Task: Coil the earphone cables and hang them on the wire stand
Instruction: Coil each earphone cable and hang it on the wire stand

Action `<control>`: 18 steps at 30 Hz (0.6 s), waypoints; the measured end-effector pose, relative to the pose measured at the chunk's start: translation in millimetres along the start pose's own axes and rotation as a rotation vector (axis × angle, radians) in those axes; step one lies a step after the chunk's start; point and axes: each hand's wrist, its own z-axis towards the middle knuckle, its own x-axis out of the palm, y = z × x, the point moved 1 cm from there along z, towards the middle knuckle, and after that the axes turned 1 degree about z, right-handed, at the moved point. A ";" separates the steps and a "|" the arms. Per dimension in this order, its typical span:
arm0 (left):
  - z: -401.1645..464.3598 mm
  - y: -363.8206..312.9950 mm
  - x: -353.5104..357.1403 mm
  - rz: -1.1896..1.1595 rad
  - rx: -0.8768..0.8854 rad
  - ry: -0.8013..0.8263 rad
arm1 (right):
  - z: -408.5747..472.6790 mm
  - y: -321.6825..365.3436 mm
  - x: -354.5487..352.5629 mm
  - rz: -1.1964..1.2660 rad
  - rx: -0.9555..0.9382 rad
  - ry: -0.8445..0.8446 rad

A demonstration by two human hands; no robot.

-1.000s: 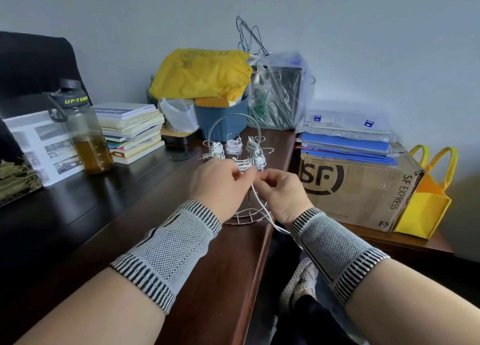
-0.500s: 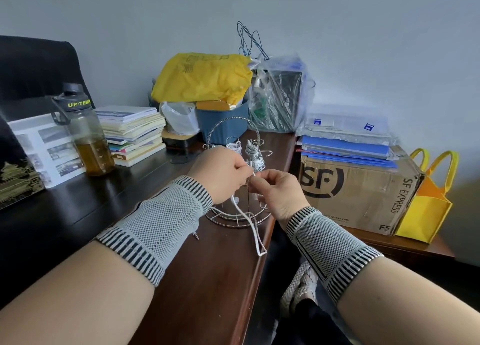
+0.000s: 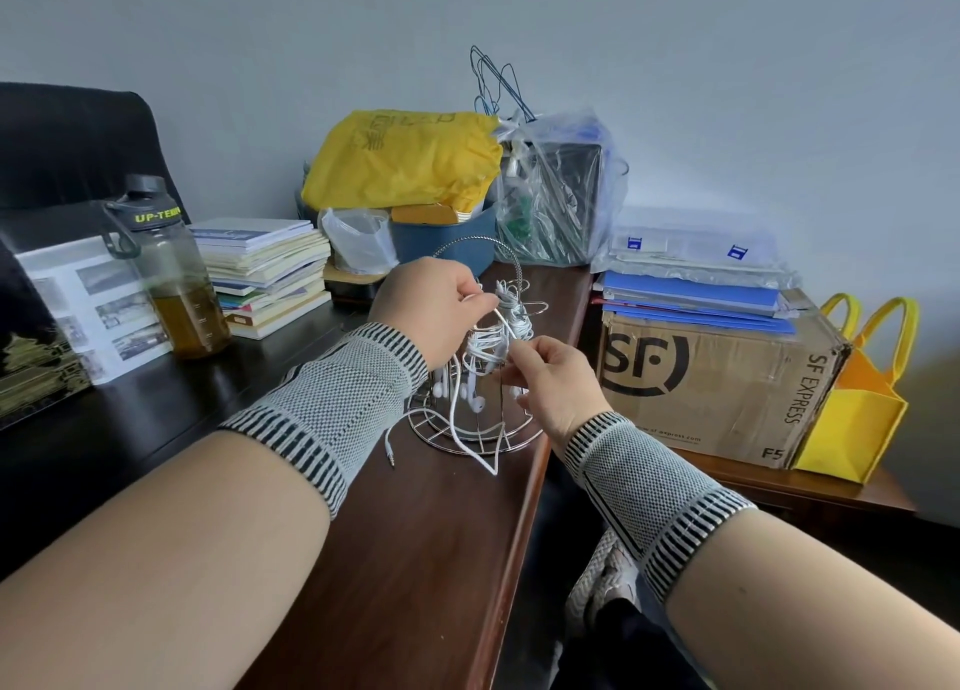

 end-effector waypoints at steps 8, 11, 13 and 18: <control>16.5 -10.4 7.3 0.228 0.015 -0.003 | 5.7 4.5 2.4 -0.006 0.041 -0.010; 20.6 -9.1 10.0 0.449 0.031 0.026 | 8.7 10.6 2.3 -0.022 0.074 -0.009; 19.2 -6.4 8.0 0.511 0.042 0.039 | 10.4 13.2 2.2 -0.019 0.106 0.006; 2.6 6.1 3.1 0.476 0.047 0.000 | 10.7 15.7 0.7 0.066 0.189 0.050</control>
